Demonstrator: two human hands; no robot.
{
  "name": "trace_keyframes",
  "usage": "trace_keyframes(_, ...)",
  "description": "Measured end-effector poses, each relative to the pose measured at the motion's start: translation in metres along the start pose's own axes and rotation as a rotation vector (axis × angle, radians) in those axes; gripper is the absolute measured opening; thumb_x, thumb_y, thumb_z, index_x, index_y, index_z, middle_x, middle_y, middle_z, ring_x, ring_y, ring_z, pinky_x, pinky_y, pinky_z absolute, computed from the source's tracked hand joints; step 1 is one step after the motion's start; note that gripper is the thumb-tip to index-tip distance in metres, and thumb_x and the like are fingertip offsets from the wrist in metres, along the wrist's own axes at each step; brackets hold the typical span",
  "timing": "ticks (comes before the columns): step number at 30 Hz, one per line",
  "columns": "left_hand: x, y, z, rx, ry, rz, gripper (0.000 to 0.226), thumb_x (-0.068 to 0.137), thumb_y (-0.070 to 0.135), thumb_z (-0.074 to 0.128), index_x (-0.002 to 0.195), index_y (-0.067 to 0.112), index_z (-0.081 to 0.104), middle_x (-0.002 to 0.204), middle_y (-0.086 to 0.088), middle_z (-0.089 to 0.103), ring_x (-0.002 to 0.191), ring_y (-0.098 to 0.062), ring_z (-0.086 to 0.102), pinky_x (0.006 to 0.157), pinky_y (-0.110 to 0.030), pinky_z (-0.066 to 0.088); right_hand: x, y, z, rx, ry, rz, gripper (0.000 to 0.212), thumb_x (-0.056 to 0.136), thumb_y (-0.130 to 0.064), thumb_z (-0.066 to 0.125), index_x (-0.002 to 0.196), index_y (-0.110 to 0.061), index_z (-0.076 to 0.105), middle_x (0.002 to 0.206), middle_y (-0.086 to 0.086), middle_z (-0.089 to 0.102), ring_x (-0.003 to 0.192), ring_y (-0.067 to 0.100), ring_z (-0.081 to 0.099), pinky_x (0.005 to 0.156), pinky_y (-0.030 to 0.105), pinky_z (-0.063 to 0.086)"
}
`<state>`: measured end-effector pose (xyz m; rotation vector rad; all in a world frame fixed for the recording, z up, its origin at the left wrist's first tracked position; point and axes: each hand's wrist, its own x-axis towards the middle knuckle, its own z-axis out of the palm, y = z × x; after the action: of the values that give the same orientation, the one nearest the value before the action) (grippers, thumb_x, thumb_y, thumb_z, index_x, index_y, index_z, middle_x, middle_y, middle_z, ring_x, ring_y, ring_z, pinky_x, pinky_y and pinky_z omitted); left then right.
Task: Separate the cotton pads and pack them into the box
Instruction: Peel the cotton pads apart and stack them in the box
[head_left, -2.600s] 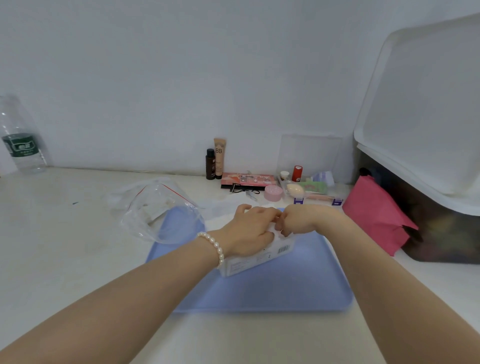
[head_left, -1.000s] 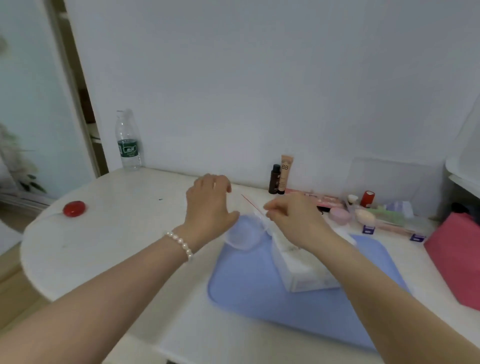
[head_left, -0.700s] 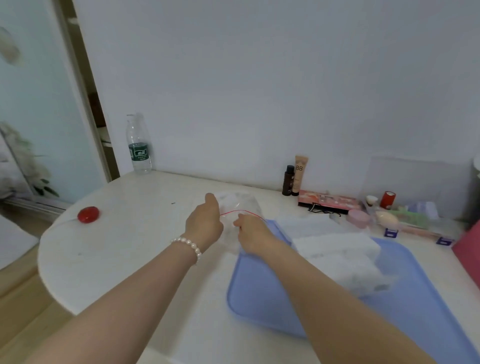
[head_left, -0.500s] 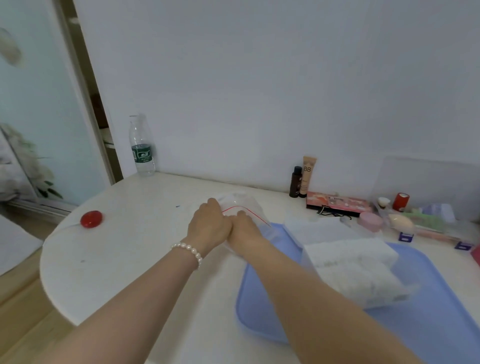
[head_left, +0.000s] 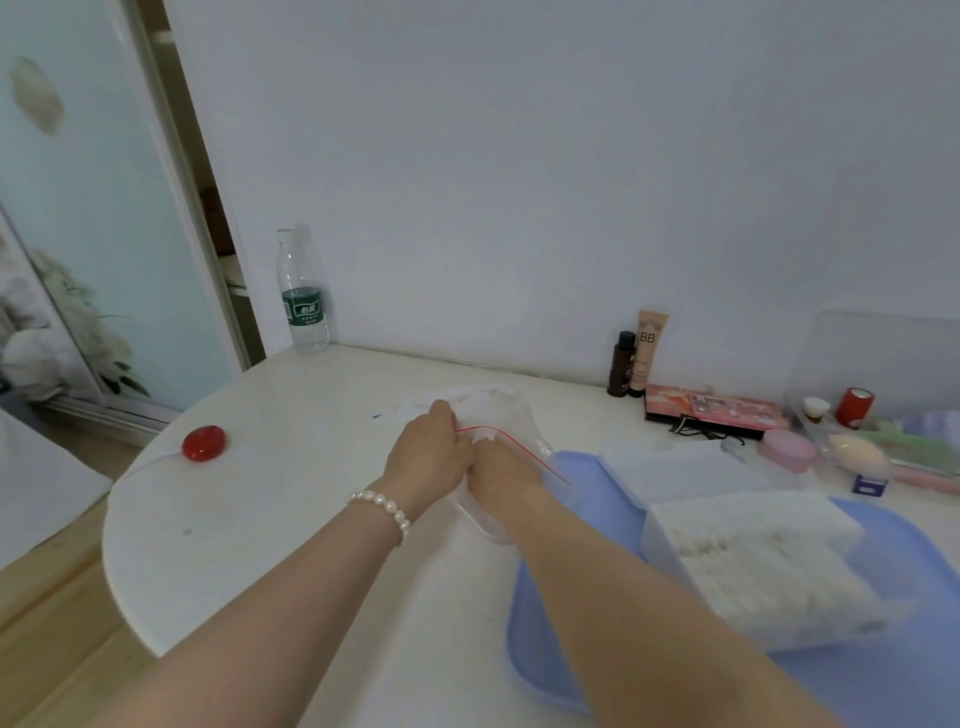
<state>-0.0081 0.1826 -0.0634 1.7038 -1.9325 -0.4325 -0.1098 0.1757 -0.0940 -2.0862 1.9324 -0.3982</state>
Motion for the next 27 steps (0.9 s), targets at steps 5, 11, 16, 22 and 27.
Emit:
trace_keyframes(5,-0.002,0.003,-0.001,0.013,0.005,0.034,0.02,0.095,0.022,0.044,0.102,0.004,0.048,0.102,-0.015,0.061,0.09,-0.03,0.053,0.067,-0.031,0.035,-0.007,-0.002,-0.006,-0.026,0.019,-0.034,0.014,0.093,-0.011,0.044,0.1,-0.014,0.055,0.074,0.006,0.043,0.076,0.023,0.042,0.048,0.023,0.025)
trace_keyframes(11,-0.003,0.005,0.001,-0.013,0.017,0.036,0.014,0.097,0.021,0.04,0.091,0.008,0.041,0.1,-0.018,0.061,0.089,-0.032,0.053,0.066,-0.031,0.034,-0.039,-0.002,-0.03,-0.358,0.071,-0.197,0.02,0.091,-0.004,0.041,0.087,-0.006,0.06,0.084,0.008,0.059,0.077,0.025,0.053,0.056,0.029,0.028)
trace_keyframes(16,-0.004,0.012,0.006,0.011,-0.009,-0.001,0.018,0.095,0.028,0.044,0.1,0.011,0.045,0.111,-0.014,0.058,0.099,-0.031,0.054,0.072,-0.031,0.037,-0.082,0.021,-0.073,-0.397,0.098,-0.058,0.016,0.086,-0.006,0.044,0.076,-0.008,0.056,0.069,0.007,0.048,0.068,0.028,0.048,0.048,0.028,0.022)
trace_keyframes(22,-0.018,0.028,0.0,-0.083,0.065,-0.008,0.048,0.083,0.037,0.06,0.124,0.017,0.046,0.123,-0.006,0.047,0.119,-0.026,0.041,0.088,-0.033,0.037,-0.116,0.06,-0.094,-0.049,0.29,0.004,0.031,0.079,-0.016,0.048,0.054,-0.011,0.03,0.054,0.004,0.032,0.058,0.022,0.031,0.049,0.032,0.018)
trace_keyframes(27,-0.051,0.038,-0.013,-0.437,0.319,0.253,0.021,0.069,0.022,0.049,0.089,0.019,0.055,0.09,0.008,0.054,0.086,-0.011,0.047,0.066,-0.013,0.034,-0.132,0.077,-0.097,0.161,0.318,-0.07,0.024,0.08,-0.015,0.055,0.066,0.004,0.055,0.055,0.004,0.048,0.051,0.003,0.043,0.054,0.029,0.025)
